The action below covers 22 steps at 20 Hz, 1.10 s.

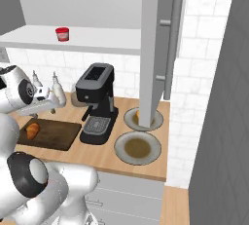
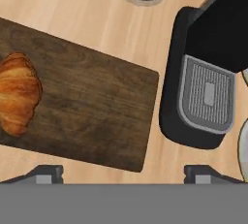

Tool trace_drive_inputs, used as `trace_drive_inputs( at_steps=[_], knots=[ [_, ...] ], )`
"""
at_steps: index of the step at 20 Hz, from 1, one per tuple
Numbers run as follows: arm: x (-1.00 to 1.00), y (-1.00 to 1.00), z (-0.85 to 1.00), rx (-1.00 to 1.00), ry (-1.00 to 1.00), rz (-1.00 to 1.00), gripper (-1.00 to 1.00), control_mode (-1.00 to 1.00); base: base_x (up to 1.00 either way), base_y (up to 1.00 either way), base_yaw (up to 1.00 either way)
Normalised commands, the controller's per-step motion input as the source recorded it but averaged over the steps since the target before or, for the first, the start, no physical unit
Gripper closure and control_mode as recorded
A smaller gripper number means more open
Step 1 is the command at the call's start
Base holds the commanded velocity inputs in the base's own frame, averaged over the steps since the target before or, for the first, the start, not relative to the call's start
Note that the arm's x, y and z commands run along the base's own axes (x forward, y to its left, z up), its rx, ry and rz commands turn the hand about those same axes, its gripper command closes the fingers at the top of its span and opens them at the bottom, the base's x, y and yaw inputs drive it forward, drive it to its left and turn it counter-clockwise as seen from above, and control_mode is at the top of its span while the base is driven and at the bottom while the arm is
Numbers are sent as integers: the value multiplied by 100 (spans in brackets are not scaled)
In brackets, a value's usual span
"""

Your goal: From the different types of pastries on the counter, select a croissant and place it on the cutting board. Then retrieve a jar of jam from the cabinet and place it alongside the croissant on the cutting board.

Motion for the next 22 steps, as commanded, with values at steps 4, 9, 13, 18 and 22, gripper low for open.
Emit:
trace_drive_inputs(
  at_steps=[4, 9, 13, 18, 22],
  knots=[
    [-16, -53, 88, 0, -30, 0, -100, -100, 0, 0, 0],
    [-5, -26, 100, 1, -29, 5, -100, -100, 0, 0, 0],
    [0, -9, 100, 9, -31, 10, -100, -100, 0, 0, 0],
    [0, -2, 96, 15, -30, 7, -100, -100, 0, 0, 0],
    [0, -4, 91, 12, -28, 10, -100, -100, 0, 0, 0]
  ],
)
